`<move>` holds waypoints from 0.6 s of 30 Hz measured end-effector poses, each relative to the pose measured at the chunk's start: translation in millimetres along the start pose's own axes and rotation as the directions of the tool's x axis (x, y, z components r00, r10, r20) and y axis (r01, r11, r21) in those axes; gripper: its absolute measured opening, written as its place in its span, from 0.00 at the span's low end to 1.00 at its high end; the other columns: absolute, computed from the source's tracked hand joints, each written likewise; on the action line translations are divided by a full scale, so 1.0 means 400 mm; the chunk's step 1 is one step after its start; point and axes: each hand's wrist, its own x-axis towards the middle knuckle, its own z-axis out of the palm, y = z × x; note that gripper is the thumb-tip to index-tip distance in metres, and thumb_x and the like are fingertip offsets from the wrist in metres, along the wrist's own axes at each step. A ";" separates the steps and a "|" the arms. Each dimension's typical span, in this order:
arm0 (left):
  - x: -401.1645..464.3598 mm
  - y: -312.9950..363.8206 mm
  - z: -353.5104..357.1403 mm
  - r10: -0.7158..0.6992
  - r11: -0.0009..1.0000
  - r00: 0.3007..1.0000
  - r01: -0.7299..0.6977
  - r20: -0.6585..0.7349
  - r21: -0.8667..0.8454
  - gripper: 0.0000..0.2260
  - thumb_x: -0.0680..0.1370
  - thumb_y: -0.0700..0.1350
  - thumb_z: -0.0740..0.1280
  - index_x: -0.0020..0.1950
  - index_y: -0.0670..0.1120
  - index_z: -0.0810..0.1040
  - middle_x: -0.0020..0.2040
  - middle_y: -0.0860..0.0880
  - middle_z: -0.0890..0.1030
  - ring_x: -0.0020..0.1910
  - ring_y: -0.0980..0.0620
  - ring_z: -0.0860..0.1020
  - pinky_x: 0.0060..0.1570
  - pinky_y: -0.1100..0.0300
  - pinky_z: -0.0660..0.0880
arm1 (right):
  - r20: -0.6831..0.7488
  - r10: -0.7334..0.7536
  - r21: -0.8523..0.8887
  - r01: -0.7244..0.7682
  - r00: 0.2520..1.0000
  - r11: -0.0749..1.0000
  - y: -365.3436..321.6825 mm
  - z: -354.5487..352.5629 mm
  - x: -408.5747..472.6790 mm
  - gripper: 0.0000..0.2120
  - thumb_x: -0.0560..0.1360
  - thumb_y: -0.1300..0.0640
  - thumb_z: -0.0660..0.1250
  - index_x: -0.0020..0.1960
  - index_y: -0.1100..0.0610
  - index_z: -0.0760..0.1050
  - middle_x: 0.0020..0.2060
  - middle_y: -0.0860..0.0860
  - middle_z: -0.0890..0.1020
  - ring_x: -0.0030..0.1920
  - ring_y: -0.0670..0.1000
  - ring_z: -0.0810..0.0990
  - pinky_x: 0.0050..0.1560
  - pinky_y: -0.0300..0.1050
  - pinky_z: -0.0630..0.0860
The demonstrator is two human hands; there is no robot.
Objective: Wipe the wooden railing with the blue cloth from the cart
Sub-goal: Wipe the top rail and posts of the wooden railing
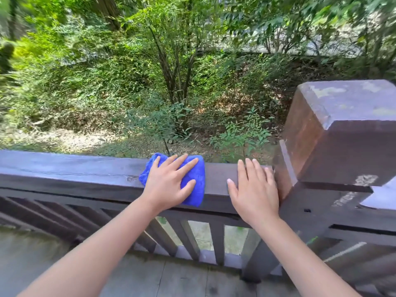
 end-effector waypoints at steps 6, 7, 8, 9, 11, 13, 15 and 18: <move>-0.049 -0.167 -0.014 0.008 1.000 1.000 -0.008 -0.013 0.002 0.24 0.71 0.55 0.55 0.66 0.50 0.72 0.66 0.45 0.75 0.63 0.43 0.75 0.62 0.38 0.68 | 0.111 -0.033 0.028 0.030 0.993 0.999 -0.170 0.024 0.038 0.32 0.76 0.38 0.46 0.74 0.54 0.50 0.75 0.58 0.56 0.75 0.57 0.49 0.73 0.62 0.45; -0.058 -0.202 -0.018 0.006 1.000 1.000 -0.006 -0.005 0.005 0.24 0.71 0.54 0.55 0.66 0.50 0.72 0.66 0.45 0.75 0.63 0.43 0.74 0.62 0.39 0.69 | 0.120 -0.059 0.037 0.055 0.991 0.998 -0.213 0.030 0.049 0.32 0.76 0.39 0.46 0.74 0.54 0.49 0.75 0.58 0.56 0.75 0.57 0.49 0.73 0.62 0.44; -0.069 -0.245 -0.022 0.002 1.000 1.000 -0.002 0.002 0.013 0.24 0.71 0.54 0.55 0.66 0.50 0.72 0.66 0.45 0.75 0.63 0.43 0.74 0.62 0.39 0.69 | 0.128 -0.085 0.045 0.080 0.988 0.996 -0.256 0.036 0.058 0.31 0.76 0.39 0.46 0.74 0.54 0.49 0.75 0.58 0.56 0.75 0.57 0.49 0.73 0.62 0.44; -0.085 -0.298 -0.027 -0.011 1.000 1.000 0.011 0.001 0.026 0.25 0.72 0.54 0.54 0.66 0.49 0.72 0.66 0.45 0.75 0.63 0.43 0.74 0.62 0.40 0.69 | 0.133 -0.112 0.055 0.105 0.985 0.993 -0.298 0.044 0.067 0.31 0.76 0.39 0.46 0.74 0.54 0.49 0.75 0.58 0.56 0.75 0.57 0.49 0.73 0.62 0.44; -0.126 -0.428 -0.042 -0.080 0.996 0.997 0.080 -0.013 0.046 0.25 0.72 0.54 0.53 0.67 0.50 0.71 0.66 0.45 0.75 0.64 0.43 0.73 0.63 0.41 0.68 | 0.140 -0.161 0.071 0.152 0.977 0.986 -0.380 0.062 0.082 0.32 0.76 0.38 0.46 0.74 0.54 0.48 0.75 0.58 0.54 0.75 0.57 0.48 0.73 0.62 0.44; -0.164 -0.556 -0.063 -0.160 0.985 0.987 0.161 -0.022 0.054 0.25 0.72 0.55 0.52 0.67 0.50 0.71 0.67 0.44 0.74 0.65 0.43 0.73 0.63 0.41 0.67 | 0.143 -0.180 0.076 0.171 0.973 0.982 -0.454 0.077 0.095 0.32 0.76 0.37 0.45 0.74 0.53 0.48 0.76 0.57 0.53 0.76 0.57 0.47 0.73 0.63 0.44; -0.181 -0.637 -0.076 -0.187 0.981 0.982 0.187 -0.010 0.056 0.26 0.72 0.55 0.52 0.67 0.50 0.70 0.67 0.44 0.74 0.65 0.42 0.73 0.64 0.42 0.67 | 0.138 -0.179 0.065 0.171 0.974 0.983 -0.528 0.092 0.108 0.32 0.76 0.38 0.45 0.74 0.54 0.49 0.75 0.58 0.54 0.75 0.57 0.49 0.72 0.64 0.44; -0.176 -0.658 -0.064 -0.175 0.984 0.984 0.176 -0.023 0.041 0.27 0.71 0.58 0.51 0.68 0.51 0.69 0.68 0.44 0.73 0.67 0.43 0.70 0.65 0.41 0.63 | 0.141 -0.201 0.056 0.195 0.969 0.979 -0.653 0.112 0.120 0.30 0.77 0.41 0.46 0.74 0.55 0.50 0.74 0.59 0.58 0.74 0.59 0.53 0.71 0.66 0.45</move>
